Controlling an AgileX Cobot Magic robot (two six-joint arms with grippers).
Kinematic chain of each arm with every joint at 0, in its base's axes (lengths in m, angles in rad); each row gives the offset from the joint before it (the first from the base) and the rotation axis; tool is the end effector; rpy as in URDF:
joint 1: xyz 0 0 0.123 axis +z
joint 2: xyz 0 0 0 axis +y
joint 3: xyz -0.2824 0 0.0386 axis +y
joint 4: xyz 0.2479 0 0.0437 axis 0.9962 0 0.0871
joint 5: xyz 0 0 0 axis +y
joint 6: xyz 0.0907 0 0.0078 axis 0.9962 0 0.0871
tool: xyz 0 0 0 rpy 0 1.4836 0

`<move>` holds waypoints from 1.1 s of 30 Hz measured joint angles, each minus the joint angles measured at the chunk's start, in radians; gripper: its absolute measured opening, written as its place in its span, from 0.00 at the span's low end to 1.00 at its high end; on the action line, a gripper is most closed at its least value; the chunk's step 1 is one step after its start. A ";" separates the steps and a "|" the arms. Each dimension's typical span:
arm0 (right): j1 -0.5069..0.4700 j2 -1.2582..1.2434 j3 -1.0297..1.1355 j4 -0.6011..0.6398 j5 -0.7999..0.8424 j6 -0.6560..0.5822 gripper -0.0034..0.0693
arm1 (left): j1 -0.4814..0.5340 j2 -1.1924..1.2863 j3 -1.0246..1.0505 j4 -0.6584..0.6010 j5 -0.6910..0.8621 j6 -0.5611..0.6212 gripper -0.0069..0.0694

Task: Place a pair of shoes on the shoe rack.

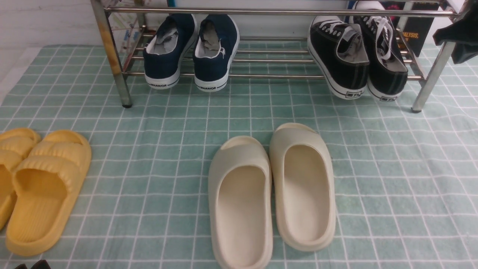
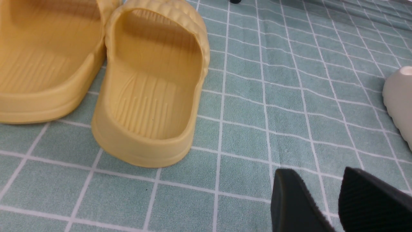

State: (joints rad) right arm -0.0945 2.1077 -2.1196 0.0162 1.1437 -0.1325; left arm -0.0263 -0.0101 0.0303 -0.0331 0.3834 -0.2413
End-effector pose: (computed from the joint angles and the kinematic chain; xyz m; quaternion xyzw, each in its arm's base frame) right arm 0.4686 -0.0431 0.3138 -0.0170 0.9654 -0.0215 0.2593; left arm 0.0524 -0.0025 0.1690 -0.0956 0.8039 -0.0922 0.5797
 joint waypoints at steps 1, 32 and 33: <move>0.000 0.000 0.000 0.002 0.000 0.000 0.04 | 0.000 0.000 0.000 0.000 0.000 0.000 0.40; -0.005 -0.615 0.403 0.260 0.082 -0.108 0.07 | 0.000 0.000 0.000 0.000 0.000 0.000 0.40; -0.005 -0.665 0.456 0.277 0.047 -0.120 0.07 | 0.000 0.000 0.000 0.000 0.000 0.000 0.40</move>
State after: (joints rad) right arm -0.0995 1.4428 -1.6636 0.2934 1.1902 -0.2527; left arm -0.0263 -0.0101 0.0303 -0.0331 0.3834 -0.2413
